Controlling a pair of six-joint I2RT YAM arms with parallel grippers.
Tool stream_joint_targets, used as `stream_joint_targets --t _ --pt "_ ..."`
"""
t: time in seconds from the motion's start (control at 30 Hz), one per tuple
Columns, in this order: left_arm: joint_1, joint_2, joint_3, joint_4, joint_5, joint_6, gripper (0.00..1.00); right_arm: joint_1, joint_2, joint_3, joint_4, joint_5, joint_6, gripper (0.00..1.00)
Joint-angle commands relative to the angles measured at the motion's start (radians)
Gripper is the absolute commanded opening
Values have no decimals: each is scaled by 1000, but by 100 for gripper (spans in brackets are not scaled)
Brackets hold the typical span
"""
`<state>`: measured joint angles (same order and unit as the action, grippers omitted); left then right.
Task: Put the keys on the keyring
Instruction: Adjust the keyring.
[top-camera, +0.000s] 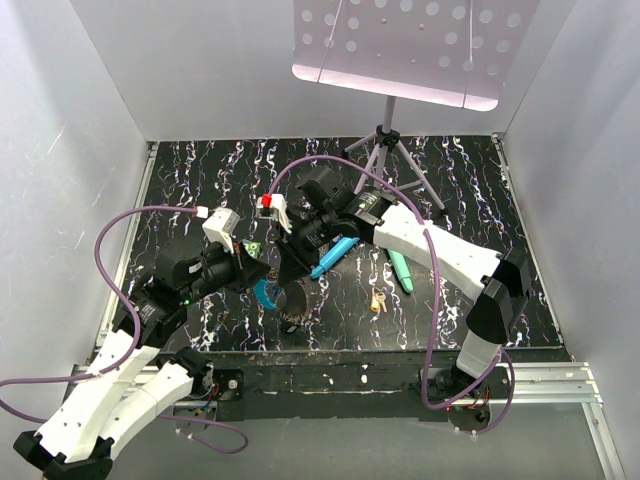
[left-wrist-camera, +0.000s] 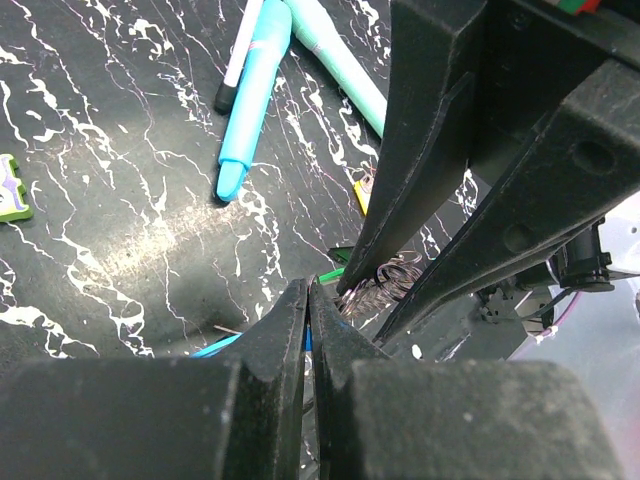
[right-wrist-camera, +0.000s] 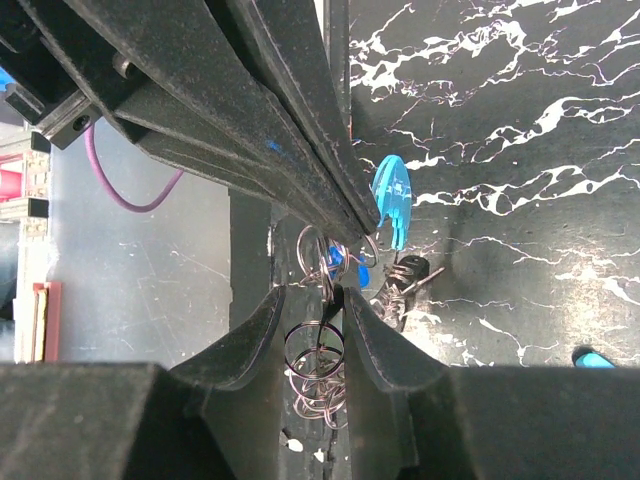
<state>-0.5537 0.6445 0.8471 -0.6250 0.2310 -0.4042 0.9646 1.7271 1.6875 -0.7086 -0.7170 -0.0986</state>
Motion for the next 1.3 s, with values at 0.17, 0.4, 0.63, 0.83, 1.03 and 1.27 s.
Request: stream_joint_targets --t 0.17,0.4,0.63,0.83,1.03,1.27 --pt "0 10 37 -25 -18 13 0 -9 -11 -2 77 -93 31 1" --pt "0 9 30 -9 -25 -4 0 -9 -6 -2 86 -107 46 1" --pt "0 0 3 33 -44 -41 0 -10 -1 -2 101 -114 72 1" --pt "0 -19 -23 68 -75 -67 0 -7 -1 -2 110 -93 91 1" --pt "0 -35 -52 103 -75 -90 0 -9 -4 -17 147 -84 151 1" --pt "0 -121 -135 169 -111 -166 0 -12 -26 -67 221 4 244 1"
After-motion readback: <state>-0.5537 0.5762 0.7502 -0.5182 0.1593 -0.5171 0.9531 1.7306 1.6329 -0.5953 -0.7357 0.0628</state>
